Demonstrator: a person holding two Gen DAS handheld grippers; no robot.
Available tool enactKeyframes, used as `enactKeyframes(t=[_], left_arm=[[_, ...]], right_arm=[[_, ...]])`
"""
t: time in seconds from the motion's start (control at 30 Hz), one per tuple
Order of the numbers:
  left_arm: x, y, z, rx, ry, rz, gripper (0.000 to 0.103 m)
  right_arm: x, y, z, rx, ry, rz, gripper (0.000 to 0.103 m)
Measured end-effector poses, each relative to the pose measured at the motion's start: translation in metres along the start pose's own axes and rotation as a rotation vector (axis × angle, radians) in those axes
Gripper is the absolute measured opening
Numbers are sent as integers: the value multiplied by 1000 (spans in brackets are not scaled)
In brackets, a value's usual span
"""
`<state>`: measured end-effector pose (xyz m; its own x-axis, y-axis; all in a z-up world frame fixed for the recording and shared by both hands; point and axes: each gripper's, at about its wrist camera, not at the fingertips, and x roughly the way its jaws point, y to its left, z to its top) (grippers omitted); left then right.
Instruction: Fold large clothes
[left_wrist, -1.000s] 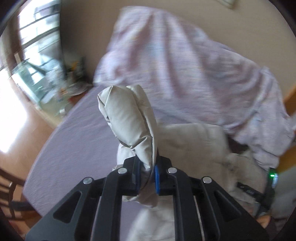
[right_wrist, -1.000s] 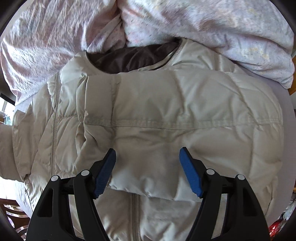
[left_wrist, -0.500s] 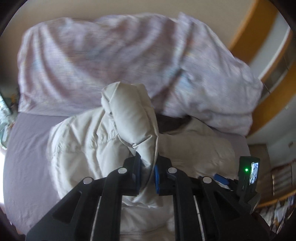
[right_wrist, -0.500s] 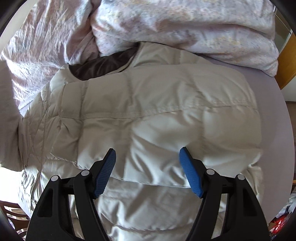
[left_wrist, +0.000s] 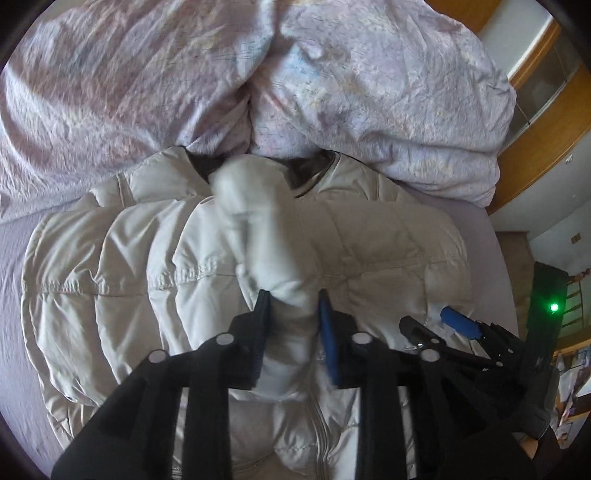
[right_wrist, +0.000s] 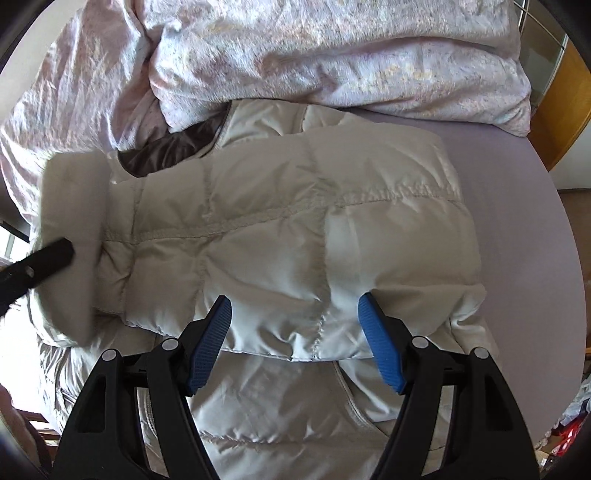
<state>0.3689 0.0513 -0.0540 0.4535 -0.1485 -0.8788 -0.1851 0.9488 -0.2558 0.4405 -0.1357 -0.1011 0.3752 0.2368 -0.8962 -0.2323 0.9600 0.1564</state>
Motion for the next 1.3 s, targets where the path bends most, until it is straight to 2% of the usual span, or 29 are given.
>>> enactKeyframes(t=[0.03,0.07,0.1,0.2,0.4,0.53,0.6,0.8,0.97,1.17,1.23,1.27,1.3], left_arm=[[-3,4,0,-4,-9,2,39],[-6,8,0,-8,-20,12,48],[-10,15,1,-14,-31,29,52],[-15,37,2,-40,-38,75,53],[-15,81,-6,-96,-25,160,53],[-13,96,-14,-107,-13,185,53],[-11,102,-18,-115,-4,189,53],[-8,110,-19,-112,14,202,55],[-11,117,-20,-101,21,213,55],[-14,122,-27,-97,26,224,55],[-18,124,-32,-92,26,225,56],[-20,125,-33,-90,24,225,61],[-24,127,-38,-86,19,226,67]], right_arm=[[-2,2,2,-4,-5,16,72],[-3,6,3,-8,-8,31,71],[-3,9,5,-11,-9,47,65],[-2,27,11,-31,-10,118,53],[2,62,18,-90,-17,200,33],[6,81,20,-122,-7,223,26],[13,90,20,-141,14,217,25],[53,92,17,-133,110,121,24],[71,86,18,-95,156,111,25],[79,84,20,-73,162,116,26],[75,80,20,-61,166,133,31],[72,76,20,-47,170,145,35],[70,70,19,-37,172,153,44]])
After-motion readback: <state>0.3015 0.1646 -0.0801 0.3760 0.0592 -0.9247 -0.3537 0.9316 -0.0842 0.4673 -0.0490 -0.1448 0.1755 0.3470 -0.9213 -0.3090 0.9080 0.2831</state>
